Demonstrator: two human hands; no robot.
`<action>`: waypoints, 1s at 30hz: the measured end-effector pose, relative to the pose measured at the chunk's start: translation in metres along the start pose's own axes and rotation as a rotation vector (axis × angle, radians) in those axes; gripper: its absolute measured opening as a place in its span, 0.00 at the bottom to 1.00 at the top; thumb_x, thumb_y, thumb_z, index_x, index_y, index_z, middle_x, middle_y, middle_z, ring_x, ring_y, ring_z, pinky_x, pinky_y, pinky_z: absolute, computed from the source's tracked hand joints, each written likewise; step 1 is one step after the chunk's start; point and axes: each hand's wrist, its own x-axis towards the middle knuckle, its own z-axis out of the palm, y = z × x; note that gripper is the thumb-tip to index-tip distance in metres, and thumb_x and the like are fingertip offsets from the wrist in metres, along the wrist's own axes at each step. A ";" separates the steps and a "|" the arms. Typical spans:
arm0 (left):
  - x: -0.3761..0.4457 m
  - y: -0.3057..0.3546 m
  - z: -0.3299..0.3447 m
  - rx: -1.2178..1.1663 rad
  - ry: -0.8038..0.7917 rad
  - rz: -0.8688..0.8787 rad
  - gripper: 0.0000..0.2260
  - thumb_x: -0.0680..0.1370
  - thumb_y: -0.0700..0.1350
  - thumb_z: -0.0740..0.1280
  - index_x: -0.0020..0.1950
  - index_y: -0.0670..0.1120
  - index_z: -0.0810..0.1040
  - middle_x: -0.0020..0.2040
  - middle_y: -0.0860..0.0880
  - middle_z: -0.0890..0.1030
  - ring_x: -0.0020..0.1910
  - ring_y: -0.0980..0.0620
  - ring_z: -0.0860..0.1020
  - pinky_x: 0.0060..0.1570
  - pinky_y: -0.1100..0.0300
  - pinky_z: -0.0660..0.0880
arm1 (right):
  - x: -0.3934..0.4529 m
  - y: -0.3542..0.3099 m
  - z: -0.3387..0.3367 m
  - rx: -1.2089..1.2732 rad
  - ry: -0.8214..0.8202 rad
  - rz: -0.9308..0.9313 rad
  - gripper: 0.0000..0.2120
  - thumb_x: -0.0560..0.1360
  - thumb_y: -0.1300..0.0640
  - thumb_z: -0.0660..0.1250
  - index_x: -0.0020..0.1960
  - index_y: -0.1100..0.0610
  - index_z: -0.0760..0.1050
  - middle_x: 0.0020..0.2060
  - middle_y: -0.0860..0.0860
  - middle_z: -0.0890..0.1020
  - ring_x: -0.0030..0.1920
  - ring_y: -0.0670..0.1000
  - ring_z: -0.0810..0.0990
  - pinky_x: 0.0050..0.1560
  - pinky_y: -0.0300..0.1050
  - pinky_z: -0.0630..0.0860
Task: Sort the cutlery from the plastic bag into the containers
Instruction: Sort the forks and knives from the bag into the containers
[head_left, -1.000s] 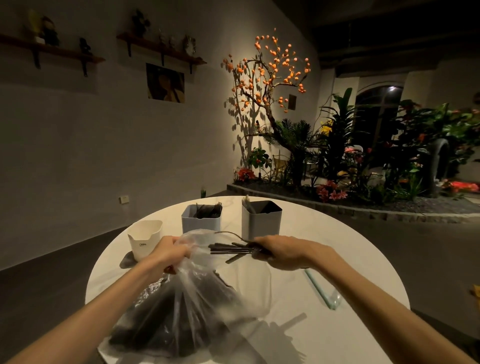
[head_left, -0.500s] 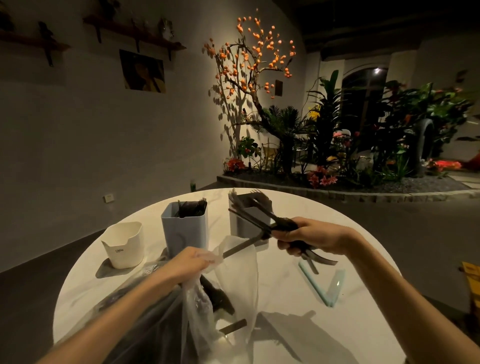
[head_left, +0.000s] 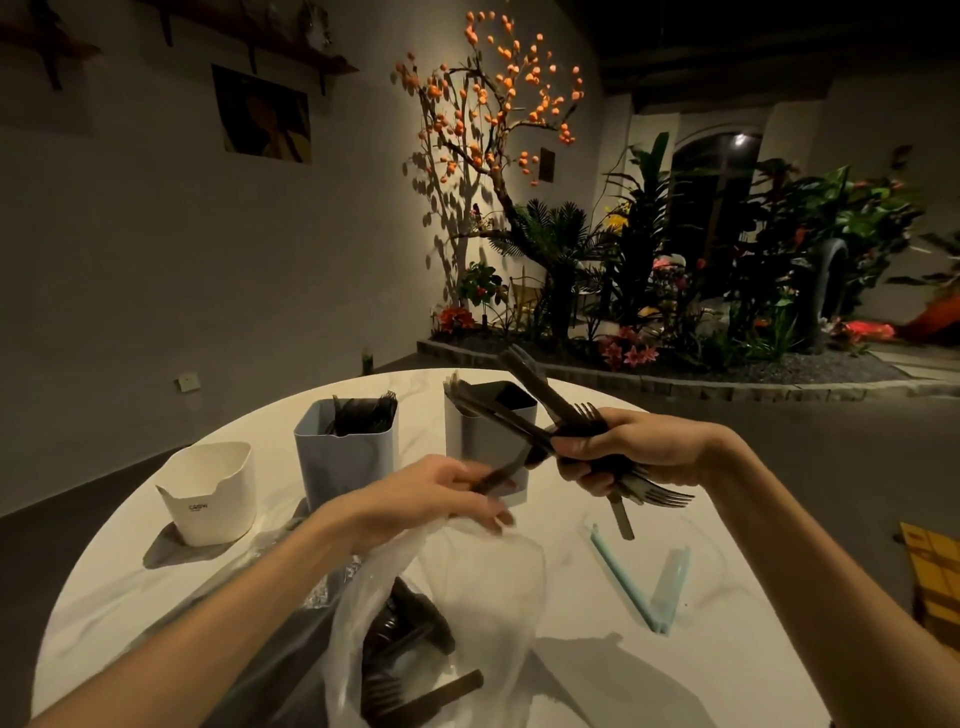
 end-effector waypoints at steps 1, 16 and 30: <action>0.003 0.003 0.002 -0.004 0.000 0.009 0.09 0.82 0.43 0.66 0.61 0.47 0.81 0.51 0.47 0.86 0.55 0.49 0.84 0.56 0.67 0.75 | -0.001 -0.002 -0.001 0.011 0.006 -0.013 0.07 0.83 0.56 0.63 0.54 0.59 0.78 0.38 0.54 0.74 0.36 0.49 0.70 0.38 0.43 0.69; 0.036 0.005 -0.020 -0.888 0.311 0.091 0.12 0.83 0.45 0.54 0.53 0.42 0.76 0.27 0.48 0.67 0.19 0.56 0.58 0.21 0.64 0.52 | 0.031 0.019 0.036 0.411 0.110 -0.161 0.19 0.82 0.55 0.64 0.70 0.63 0.72 0.36 0.50 0.71 0.34 0.47 0.68 0.36 0.40 0.68; 0.025 -0.057 -0.023 -0.945 0.208 -0.091 0.26 0.74 0.65 0.65 0.39 0.41 0.79 0.34 0.42 0.78 0.20 0.52 0.67 0.23 0.64 0.61 | 0.083 0.076 0.052 0.413 0.017 -0.071 0.11 0.83 0.56 0.63 0.60 0.62 0.74 0.41 0.54 0.78 0.34 0.48 0.74 0.36 0.37 0.76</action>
